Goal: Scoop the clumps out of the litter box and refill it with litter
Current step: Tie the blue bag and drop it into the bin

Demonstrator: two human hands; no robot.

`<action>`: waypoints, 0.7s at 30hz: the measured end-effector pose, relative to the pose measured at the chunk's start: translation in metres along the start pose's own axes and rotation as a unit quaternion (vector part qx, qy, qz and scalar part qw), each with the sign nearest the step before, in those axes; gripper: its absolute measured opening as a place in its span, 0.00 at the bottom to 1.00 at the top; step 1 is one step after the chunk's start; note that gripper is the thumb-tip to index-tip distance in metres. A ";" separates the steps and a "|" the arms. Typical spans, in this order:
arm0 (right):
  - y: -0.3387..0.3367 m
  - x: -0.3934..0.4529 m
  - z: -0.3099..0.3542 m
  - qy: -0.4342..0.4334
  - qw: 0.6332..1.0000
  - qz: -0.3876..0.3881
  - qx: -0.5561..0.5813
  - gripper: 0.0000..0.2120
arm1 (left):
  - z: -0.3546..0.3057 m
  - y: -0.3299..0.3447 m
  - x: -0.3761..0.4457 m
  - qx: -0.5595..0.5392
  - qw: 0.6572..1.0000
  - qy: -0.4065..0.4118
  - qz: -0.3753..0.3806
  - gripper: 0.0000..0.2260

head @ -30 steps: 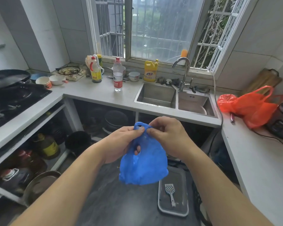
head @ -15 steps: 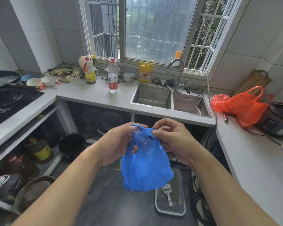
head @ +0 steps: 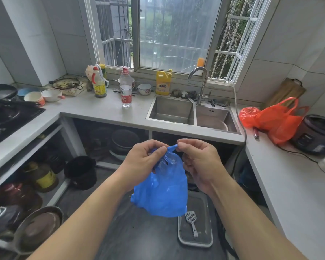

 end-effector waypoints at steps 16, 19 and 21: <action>0.034 -0.023 0.008 -0.062 0.968 0.150 -0.193 0.06 | -0.011 -0.026 0.012 0.071 0.989 0.018 -0.130 0.13; 0.052 -0.033 -0.007 -0.038 0.951 0.226 -0.209 0.05 | -0.015 -0.019 0.012 0.080 0.989 0.022 -0.126 0.16; 0.048 -0.030 -0.012 -0.060 0.936 0.201 -0.282 0.05 | -0.016 -0.017 0.012 0.065 0.990 0.013 -0.120 0.17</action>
Point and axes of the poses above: each hand's wrist, its own x-axis towards the middle knuckle, its own y-axis out of the palm, z = x × y, the point moved 10 cm from there along x, towards the middle knuckle, and after that the axes turned 12 degrees about -y, right-handed, at the moved point
